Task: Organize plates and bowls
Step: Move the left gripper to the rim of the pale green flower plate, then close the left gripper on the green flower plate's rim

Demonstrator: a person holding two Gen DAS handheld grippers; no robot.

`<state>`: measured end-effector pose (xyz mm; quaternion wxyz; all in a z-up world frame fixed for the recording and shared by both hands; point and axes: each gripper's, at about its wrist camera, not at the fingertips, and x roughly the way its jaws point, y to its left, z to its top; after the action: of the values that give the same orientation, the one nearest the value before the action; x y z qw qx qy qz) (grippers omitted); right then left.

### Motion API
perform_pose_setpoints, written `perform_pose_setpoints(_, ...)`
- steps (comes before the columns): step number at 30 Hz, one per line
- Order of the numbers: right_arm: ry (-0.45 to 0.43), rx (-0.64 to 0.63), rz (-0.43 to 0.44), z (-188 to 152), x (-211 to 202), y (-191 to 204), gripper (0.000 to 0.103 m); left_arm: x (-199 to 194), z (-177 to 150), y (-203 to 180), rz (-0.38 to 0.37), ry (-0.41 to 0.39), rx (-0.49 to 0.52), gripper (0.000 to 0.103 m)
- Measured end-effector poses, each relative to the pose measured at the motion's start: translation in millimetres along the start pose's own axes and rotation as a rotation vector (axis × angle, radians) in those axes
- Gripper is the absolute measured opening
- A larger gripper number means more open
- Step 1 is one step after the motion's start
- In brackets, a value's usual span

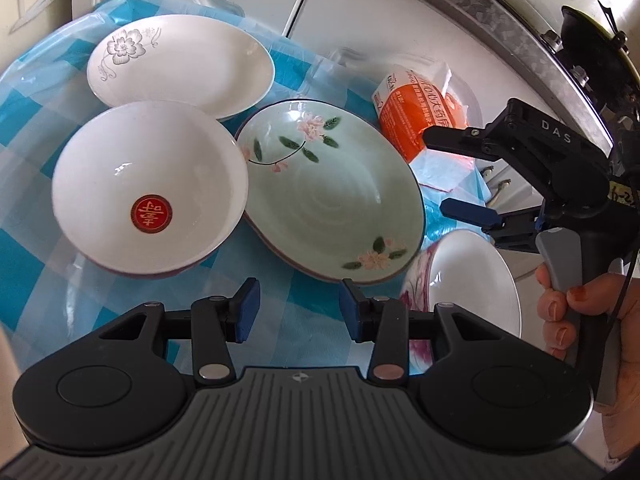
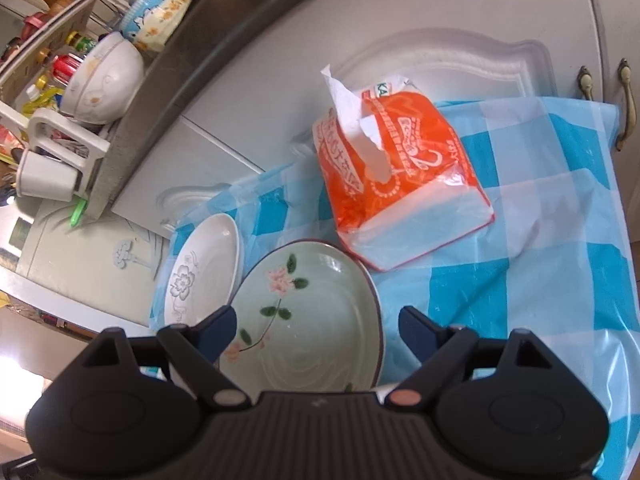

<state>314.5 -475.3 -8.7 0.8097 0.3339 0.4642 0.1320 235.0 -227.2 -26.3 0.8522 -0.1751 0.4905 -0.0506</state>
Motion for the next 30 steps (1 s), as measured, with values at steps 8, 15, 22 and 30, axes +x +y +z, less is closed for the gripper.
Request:
perform_pose_setpoints(8, 0.057, 0.019, 0.003, 9, 26, -4, 0.089, 20, 10, 5, -0.001, 0.009, -0.059, 0.05)
perform_pose_setpoints(15, 0.092, 0.019, -0.005, 13, 43, -6, 0.09, 37, 14, -2, -0.002, -0.001, -0.079, 0.052)
perform_pose_setpoints(22, 0.092, 0.011, 0.023, 9, 49, -5, 0.082, 42, 15, -12, 0.022, -0.017, -0.076, 0.051)
perform_pose_setpoints(30, 0.043, -0.069, -0.036, 2, 41, 4, 0.067, 40, 14, -8, 0.045, -0.024, -0.08, 0.037)
